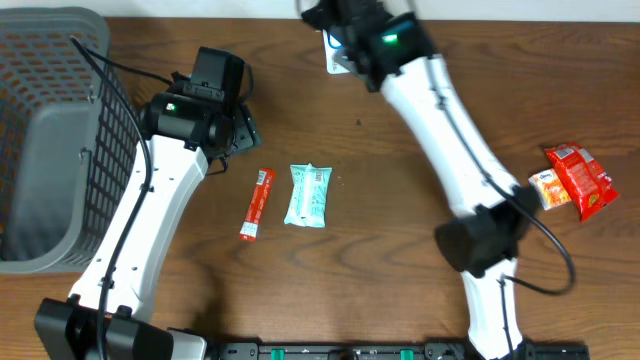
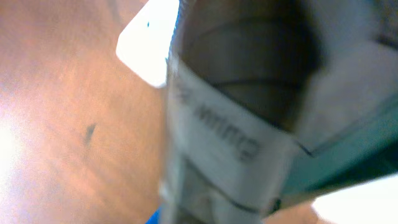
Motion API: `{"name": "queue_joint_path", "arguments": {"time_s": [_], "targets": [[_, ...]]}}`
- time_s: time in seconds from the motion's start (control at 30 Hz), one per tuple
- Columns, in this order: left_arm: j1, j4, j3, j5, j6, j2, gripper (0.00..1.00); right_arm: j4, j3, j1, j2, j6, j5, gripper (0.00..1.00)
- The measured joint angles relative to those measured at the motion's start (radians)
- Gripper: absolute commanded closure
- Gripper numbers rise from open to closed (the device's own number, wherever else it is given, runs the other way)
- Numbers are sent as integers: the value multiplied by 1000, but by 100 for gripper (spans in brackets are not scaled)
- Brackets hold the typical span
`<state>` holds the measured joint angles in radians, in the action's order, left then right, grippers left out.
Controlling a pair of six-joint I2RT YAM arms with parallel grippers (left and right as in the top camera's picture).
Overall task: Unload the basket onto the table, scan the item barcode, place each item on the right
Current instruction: 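Carry the glove packet to the scanner with the right gripper, then lower the glove packet onto the table at right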
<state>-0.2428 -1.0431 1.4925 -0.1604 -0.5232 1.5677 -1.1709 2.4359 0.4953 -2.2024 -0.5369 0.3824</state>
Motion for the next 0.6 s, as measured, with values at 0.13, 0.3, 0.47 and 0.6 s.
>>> {"name": "queue_joint_path", "arguments": {"time_s": [0.13, 0.3, 0.47, 0.6], "targets": [[0, -1, 0, 0, 0, 0, 15, -234, 2, -109, 79, 97, -189, 98], [0, -1, 0, 0, 0, 0, 15, -421, -18, -246, 81, 151, -432, 99], [0, -1, 0, 0, 0, 0, 15, -426, -198, -375, 80, 189, -561, 99], [0, -1, 0, 0, 0, 0, 15, -345, -419, -442, 75, 210, -582, 99]]}}
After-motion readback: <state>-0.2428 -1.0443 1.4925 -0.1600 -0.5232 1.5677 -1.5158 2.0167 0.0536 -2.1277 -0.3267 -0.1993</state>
